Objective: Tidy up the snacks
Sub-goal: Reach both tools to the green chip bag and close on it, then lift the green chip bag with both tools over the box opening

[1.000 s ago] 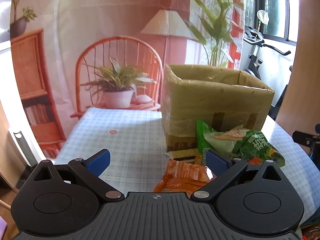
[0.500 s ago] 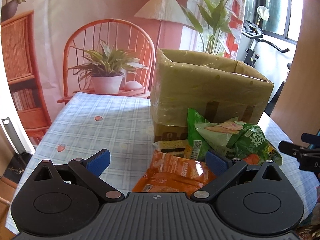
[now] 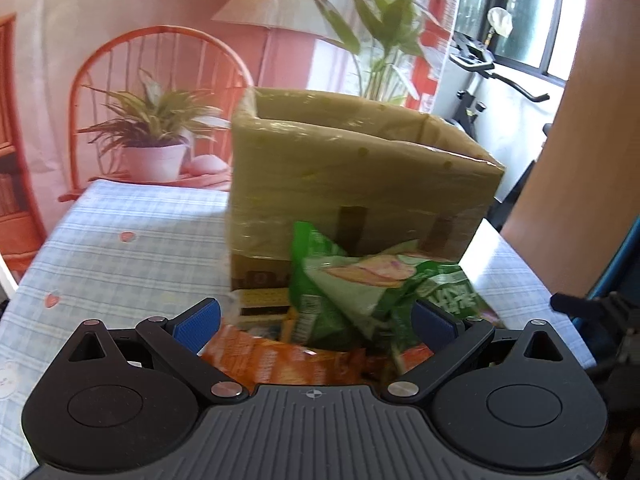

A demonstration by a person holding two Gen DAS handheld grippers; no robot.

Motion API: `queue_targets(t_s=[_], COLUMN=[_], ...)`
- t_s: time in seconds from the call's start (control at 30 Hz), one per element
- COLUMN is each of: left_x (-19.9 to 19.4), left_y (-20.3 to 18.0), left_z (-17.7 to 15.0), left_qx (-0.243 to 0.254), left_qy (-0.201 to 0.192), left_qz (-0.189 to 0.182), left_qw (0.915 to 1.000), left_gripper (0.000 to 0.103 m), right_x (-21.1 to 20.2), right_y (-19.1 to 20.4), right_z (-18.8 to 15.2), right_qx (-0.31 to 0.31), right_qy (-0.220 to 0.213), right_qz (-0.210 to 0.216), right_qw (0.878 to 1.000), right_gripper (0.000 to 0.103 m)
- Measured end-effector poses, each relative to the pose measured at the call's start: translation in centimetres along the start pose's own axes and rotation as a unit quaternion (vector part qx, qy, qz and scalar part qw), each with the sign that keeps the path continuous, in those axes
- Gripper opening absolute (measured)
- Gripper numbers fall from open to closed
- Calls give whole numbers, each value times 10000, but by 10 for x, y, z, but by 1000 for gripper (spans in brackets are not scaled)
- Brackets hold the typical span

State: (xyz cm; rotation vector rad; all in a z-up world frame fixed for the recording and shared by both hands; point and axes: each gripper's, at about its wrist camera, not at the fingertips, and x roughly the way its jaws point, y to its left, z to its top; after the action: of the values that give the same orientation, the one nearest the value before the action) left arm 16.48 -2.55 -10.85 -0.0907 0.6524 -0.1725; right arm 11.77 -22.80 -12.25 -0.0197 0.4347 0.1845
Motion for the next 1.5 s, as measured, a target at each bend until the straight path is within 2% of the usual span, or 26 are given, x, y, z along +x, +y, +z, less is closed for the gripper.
queue_targets(t_s=[0.2,0.57,0.7,0.77,0.9,1.03,1.17,1.2,1.33,1.5], left_x=[12,29,43,50,58,64,64,64,64,55], left_y=[-18,-47,-47,-44,-32,-19,-11,-11,-12,-12], left_z=[2,-2,-7,-10,-12,-13,-14,-15,-14,-8], left_qx=[129,384,279,176,-134,-558,-718,-698,-611,-526], left_qy=[-87,-221,-21,92,273,476,511,509,489,380], left_qz=[-128,-787,-967,-1025,-1200,-1425,-1634,-1656,-1658,-1639], left_qw=[9998,9959,9949,9945,9923,9871,9826,9824,9830,9843], left_gripper=[102,99,94,87,82,69,61,60,58,58], right_x=[11,44,54,57,58,59,55,55,56,51], right_y=[10,0,-5,-6,-7,-11,-18,-20,-17,-16], right_z=[-19,-23,-23,-23,-27,-27,-26,-26,-27,-28], right_qx=[-759,-1158,-1028,-980,-827,-605,-339,-285,-197,-5], right_qy=[85,-99,-87,-56,-8,-67,-151,-154,-137,-227], right_qz=[160,890,1120,1206,1448,1594,1732,1751,1720,1791], right_qw=[9970,9892,9883,9878,9860,9853,9842,9840,9848,9836], right_gripper=[103,103,103,103,103,103,94,90,89,80])
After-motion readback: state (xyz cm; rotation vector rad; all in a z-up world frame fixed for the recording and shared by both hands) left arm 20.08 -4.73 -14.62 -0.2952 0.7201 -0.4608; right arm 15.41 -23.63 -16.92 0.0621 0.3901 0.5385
